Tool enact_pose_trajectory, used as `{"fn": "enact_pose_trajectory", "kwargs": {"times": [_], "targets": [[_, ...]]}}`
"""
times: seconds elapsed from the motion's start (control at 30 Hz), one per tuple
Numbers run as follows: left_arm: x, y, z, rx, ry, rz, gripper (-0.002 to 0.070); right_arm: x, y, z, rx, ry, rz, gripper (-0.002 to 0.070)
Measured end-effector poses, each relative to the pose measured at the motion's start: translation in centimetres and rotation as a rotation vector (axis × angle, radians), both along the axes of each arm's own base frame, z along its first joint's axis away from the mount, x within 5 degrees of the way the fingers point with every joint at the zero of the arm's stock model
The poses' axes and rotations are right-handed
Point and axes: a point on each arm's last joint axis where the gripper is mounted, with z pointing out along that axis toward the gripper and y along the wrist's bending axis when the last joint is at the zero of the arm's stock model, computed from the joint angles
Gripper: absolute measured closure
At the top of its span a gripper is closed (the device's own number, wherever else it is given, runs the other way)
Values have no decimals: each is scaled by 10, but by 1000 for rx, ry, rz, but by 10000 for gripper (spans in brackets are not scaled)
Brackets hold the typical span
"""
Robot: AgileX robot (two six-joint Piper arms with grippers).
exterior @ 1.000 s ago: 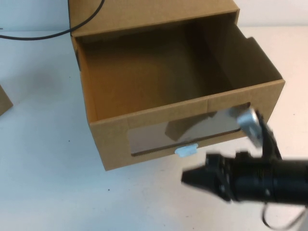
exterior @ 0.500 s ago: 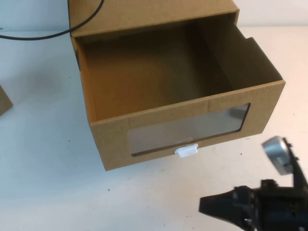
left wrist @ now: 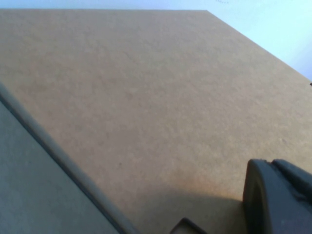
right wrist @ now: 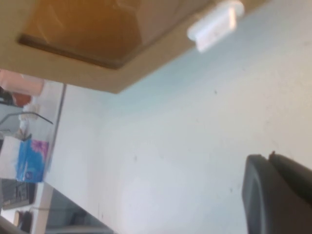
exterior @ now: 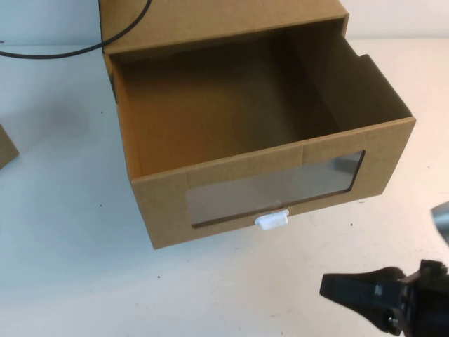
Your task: Open the shoe box
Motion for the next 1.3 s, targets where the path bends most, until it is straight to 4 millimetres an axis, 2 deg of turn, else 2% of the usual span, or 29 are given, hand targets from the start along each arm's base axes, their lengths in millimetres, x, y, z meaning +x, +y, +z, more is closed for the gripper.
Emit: {"fn": "enact_pose_trajectory", "kwargs": {"times": [0.1,0.2,0.43,0.53,0.67,1.0,1.13,1.3], "targets": [[0,0,0,3,-3,-1,681,3,4,-7,-15,39,15,688],[0,0,0,3,-3,-1,681,6,6,-14,-35,75,16,645],[0,0,0,5,-6,0,681,10,9,-16,-42,88,19,388],[1,0,-1,-1,-4,3,681,10,9,-16,-42,88,19,335],[5,1,-4,-27,-4,19,681,10,9,-16,-41,89,21,334],[11,1,3,10,-91,-1,681,11,8,-16,-46,87,12,409],[7,3,21,38,-145,-31,681,11,8,-16,-51,85,4,413],[-12,0,49,50,-180,-113,681,12,8,-17,-54,85,-1,405]]}}
